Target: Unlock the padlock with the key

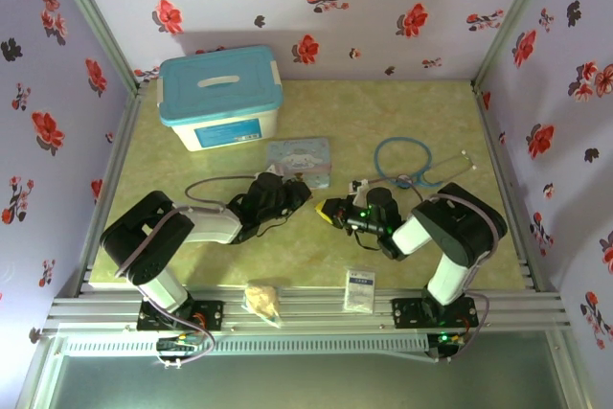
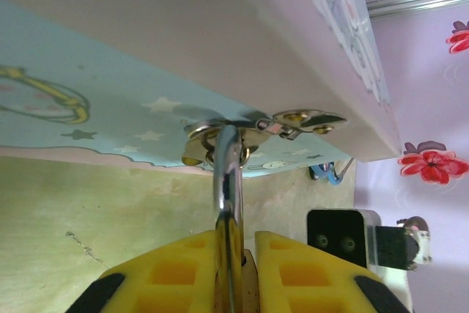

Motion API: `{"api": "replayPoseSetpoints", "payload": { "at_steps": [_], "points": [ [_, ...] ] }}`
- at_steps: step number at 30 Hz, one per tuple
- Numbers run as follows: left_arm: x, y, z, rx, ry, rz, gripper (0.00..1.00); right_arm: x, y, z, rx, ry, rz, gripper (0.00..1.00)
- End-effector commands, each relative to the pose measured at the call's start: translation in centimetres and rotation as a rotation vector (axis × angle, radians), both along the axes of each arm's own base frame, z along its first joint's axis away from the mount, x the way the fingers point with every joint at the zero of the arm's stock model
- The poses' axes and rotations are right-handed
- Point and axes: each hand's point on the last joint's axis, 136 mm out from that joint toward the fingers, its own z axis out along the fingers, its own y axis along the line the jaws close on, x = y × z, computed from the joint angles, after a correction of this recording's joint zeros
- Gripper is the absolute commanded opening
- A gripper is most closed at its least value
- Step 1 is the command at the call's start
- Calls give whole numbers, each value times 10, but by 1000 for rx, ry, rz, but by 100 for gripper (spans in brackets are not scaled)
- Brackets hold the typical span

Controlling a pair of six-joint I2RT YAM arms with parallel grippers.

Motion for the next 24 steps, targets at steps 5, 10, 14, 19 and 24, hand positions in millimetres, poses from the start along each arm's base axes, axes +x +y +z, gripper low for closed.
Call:
{"api": "replayPoseSetpoints", "payload": {
  "at_steps": [5, 10, 14, 19, 24],
  "points": [
    [3, -16, 32, -108, -76, -22, 0, 13, -2, 8, 94, 14, -71, 0],
    [0, -13, 24, -35, -88, -35, 0, 14, -6, 7, 91, 36, -78, 0],
    [-1, -16, 13, -14, -79, -42, 0, 16, 1, 16, 134, 43, -57, 0],
    [-2, -20, 5, -30, -69, -42, 0, 18, 1, 16, 144, 61, -68, 0],
    [-4, -20, 8, -1, -89, -52, 0, 21, -5, 23, 167, 75, -93, 0]
  ]
}}
